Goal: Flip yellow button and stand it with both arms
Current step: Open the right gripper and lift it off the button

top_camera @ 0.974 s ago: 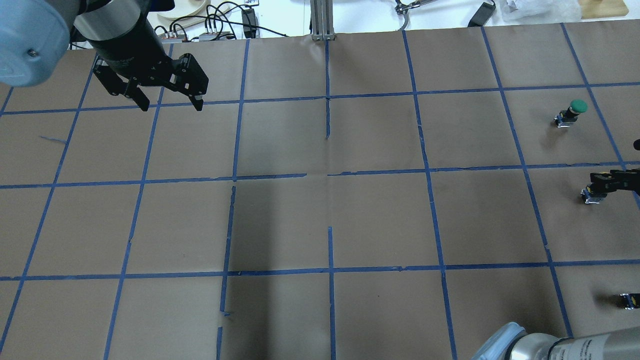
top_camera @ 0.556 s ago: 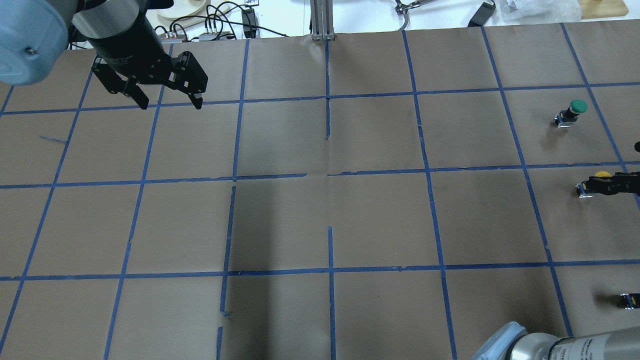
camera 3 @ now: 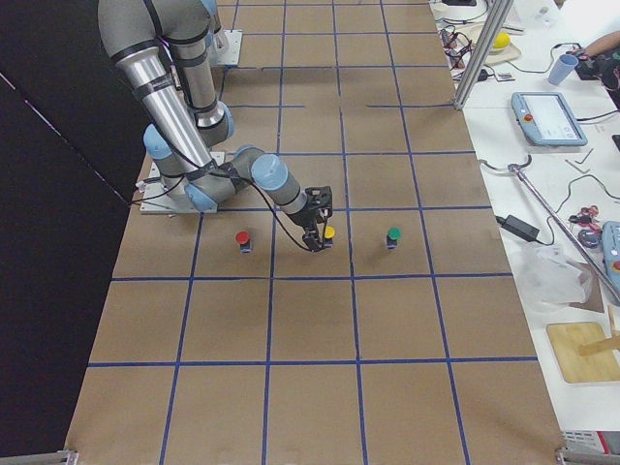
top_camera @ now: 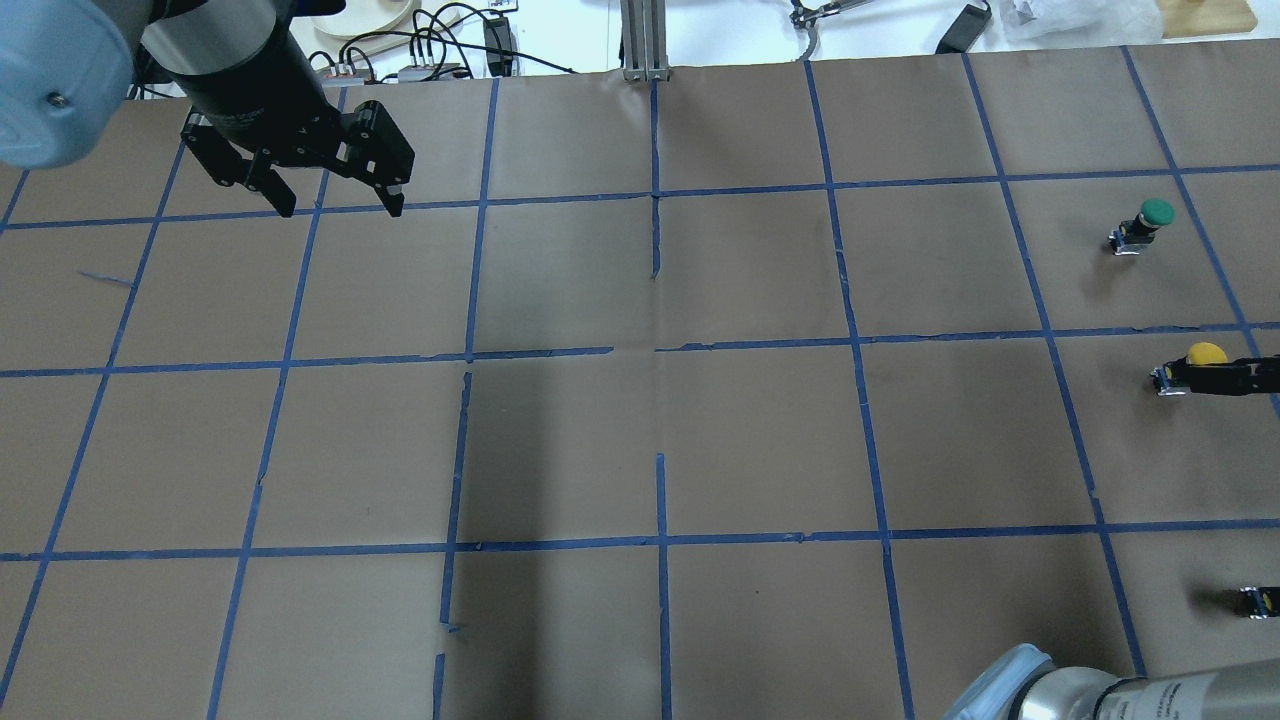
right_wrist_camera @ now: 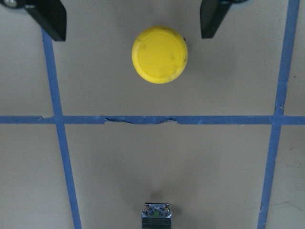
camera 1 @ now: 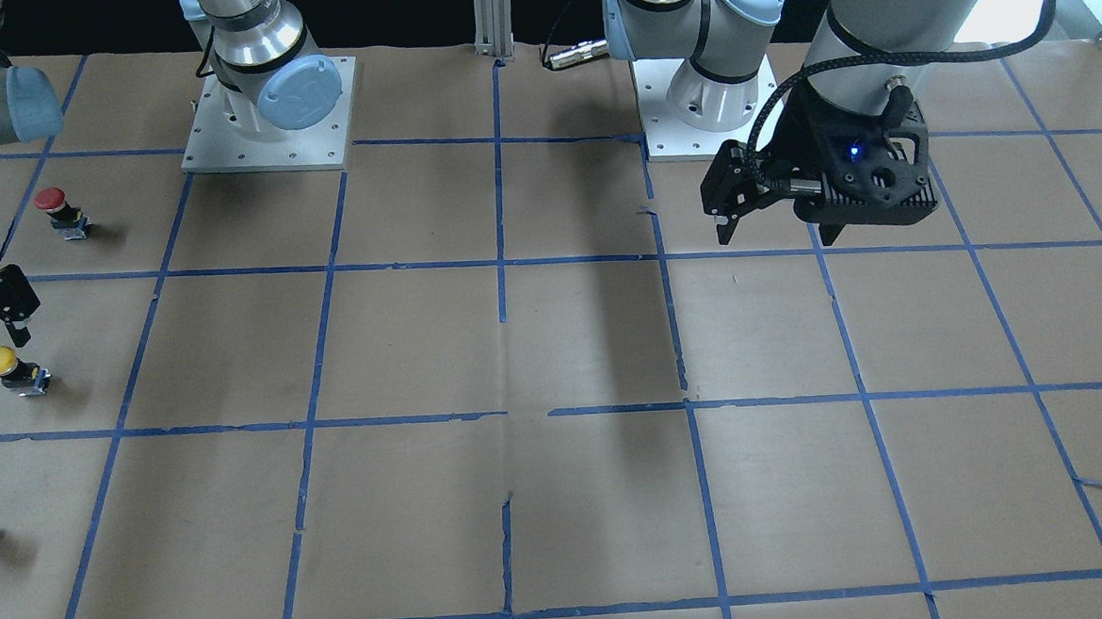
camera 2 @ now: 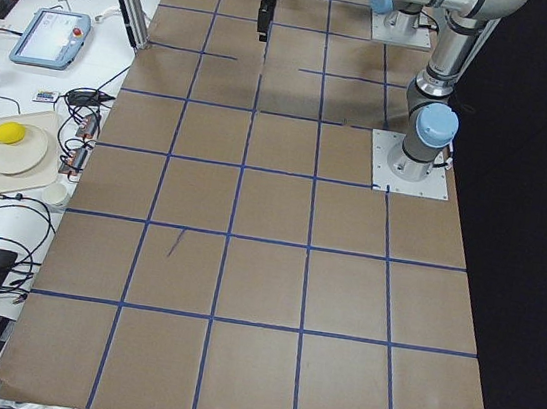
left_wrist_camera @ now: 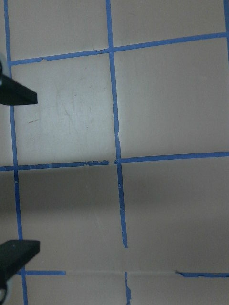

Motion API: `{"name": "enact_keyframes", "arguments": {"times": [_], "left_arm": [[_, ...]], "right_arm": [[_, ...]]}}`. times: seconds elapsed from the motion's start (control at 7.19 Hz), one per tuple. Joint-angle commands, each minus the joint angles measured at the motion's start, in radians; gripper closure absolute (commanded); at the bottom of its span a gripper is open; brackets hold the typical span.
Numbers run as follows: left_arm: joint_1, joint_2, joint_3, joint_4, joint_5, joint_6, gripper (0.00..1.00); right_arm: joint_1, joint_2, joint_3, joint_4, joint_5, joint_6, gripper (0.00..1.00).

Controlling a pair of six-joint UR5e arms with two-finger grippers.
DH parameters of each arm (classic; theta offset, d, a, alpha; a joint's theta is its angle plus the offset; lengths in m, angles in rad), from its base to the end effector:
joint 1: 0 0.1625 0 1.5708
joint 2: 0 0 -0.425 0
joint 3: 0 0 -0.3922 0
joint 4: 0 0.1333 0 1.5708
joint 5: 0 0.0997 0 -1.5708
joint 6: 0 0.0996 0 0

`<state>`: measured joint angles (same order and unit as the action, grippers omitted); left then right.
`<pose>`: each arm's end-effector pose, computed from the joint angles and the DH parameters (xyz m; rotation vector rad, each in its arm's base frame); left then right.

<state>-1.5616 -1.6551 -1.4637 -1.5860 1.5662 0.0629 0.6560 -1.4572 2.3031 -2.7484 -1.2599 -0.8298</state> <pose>-0.1289 -0.5295 0.4961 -0.0843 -3.1361 0.0122 -0.2435 -0.3941 0.2340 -0.0490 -3.0108 0.6853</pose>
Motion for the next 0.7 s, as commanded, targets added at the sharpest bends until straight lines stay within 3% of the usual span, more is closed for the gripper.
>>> {"name": "enact_keyframes", "arguments": {"times": [0.0, 0.28, 0.42, 0.56], "left_arm": [[0.000, 0.000, 0.000, 0.000, 0.000, 0.000, 0.01], [0.000, -0.002, 0.002, 0.000, 0.000, 0.000, 0.01], [0.000, -0.003, 0.003, 0.000, 0.003, 0.000, 0.00], [0.000, -0.006, 0.005, 0.000, 0.005, 0.000, 0.01]], "right_arm": [[0.058, -0.096, -0.156, 0.353, -0.065, 0.143, 0.00], [0.218, -0.115, -0.421, 0.757, -0.185, 0.388, 0.00], [0.302, -0.117, -0.507, 0.880, -0.188, 0.519, 0.00], [0.418, -0.115, -0.587, 0.989, -0.249, 0.635, 0.00]]}}
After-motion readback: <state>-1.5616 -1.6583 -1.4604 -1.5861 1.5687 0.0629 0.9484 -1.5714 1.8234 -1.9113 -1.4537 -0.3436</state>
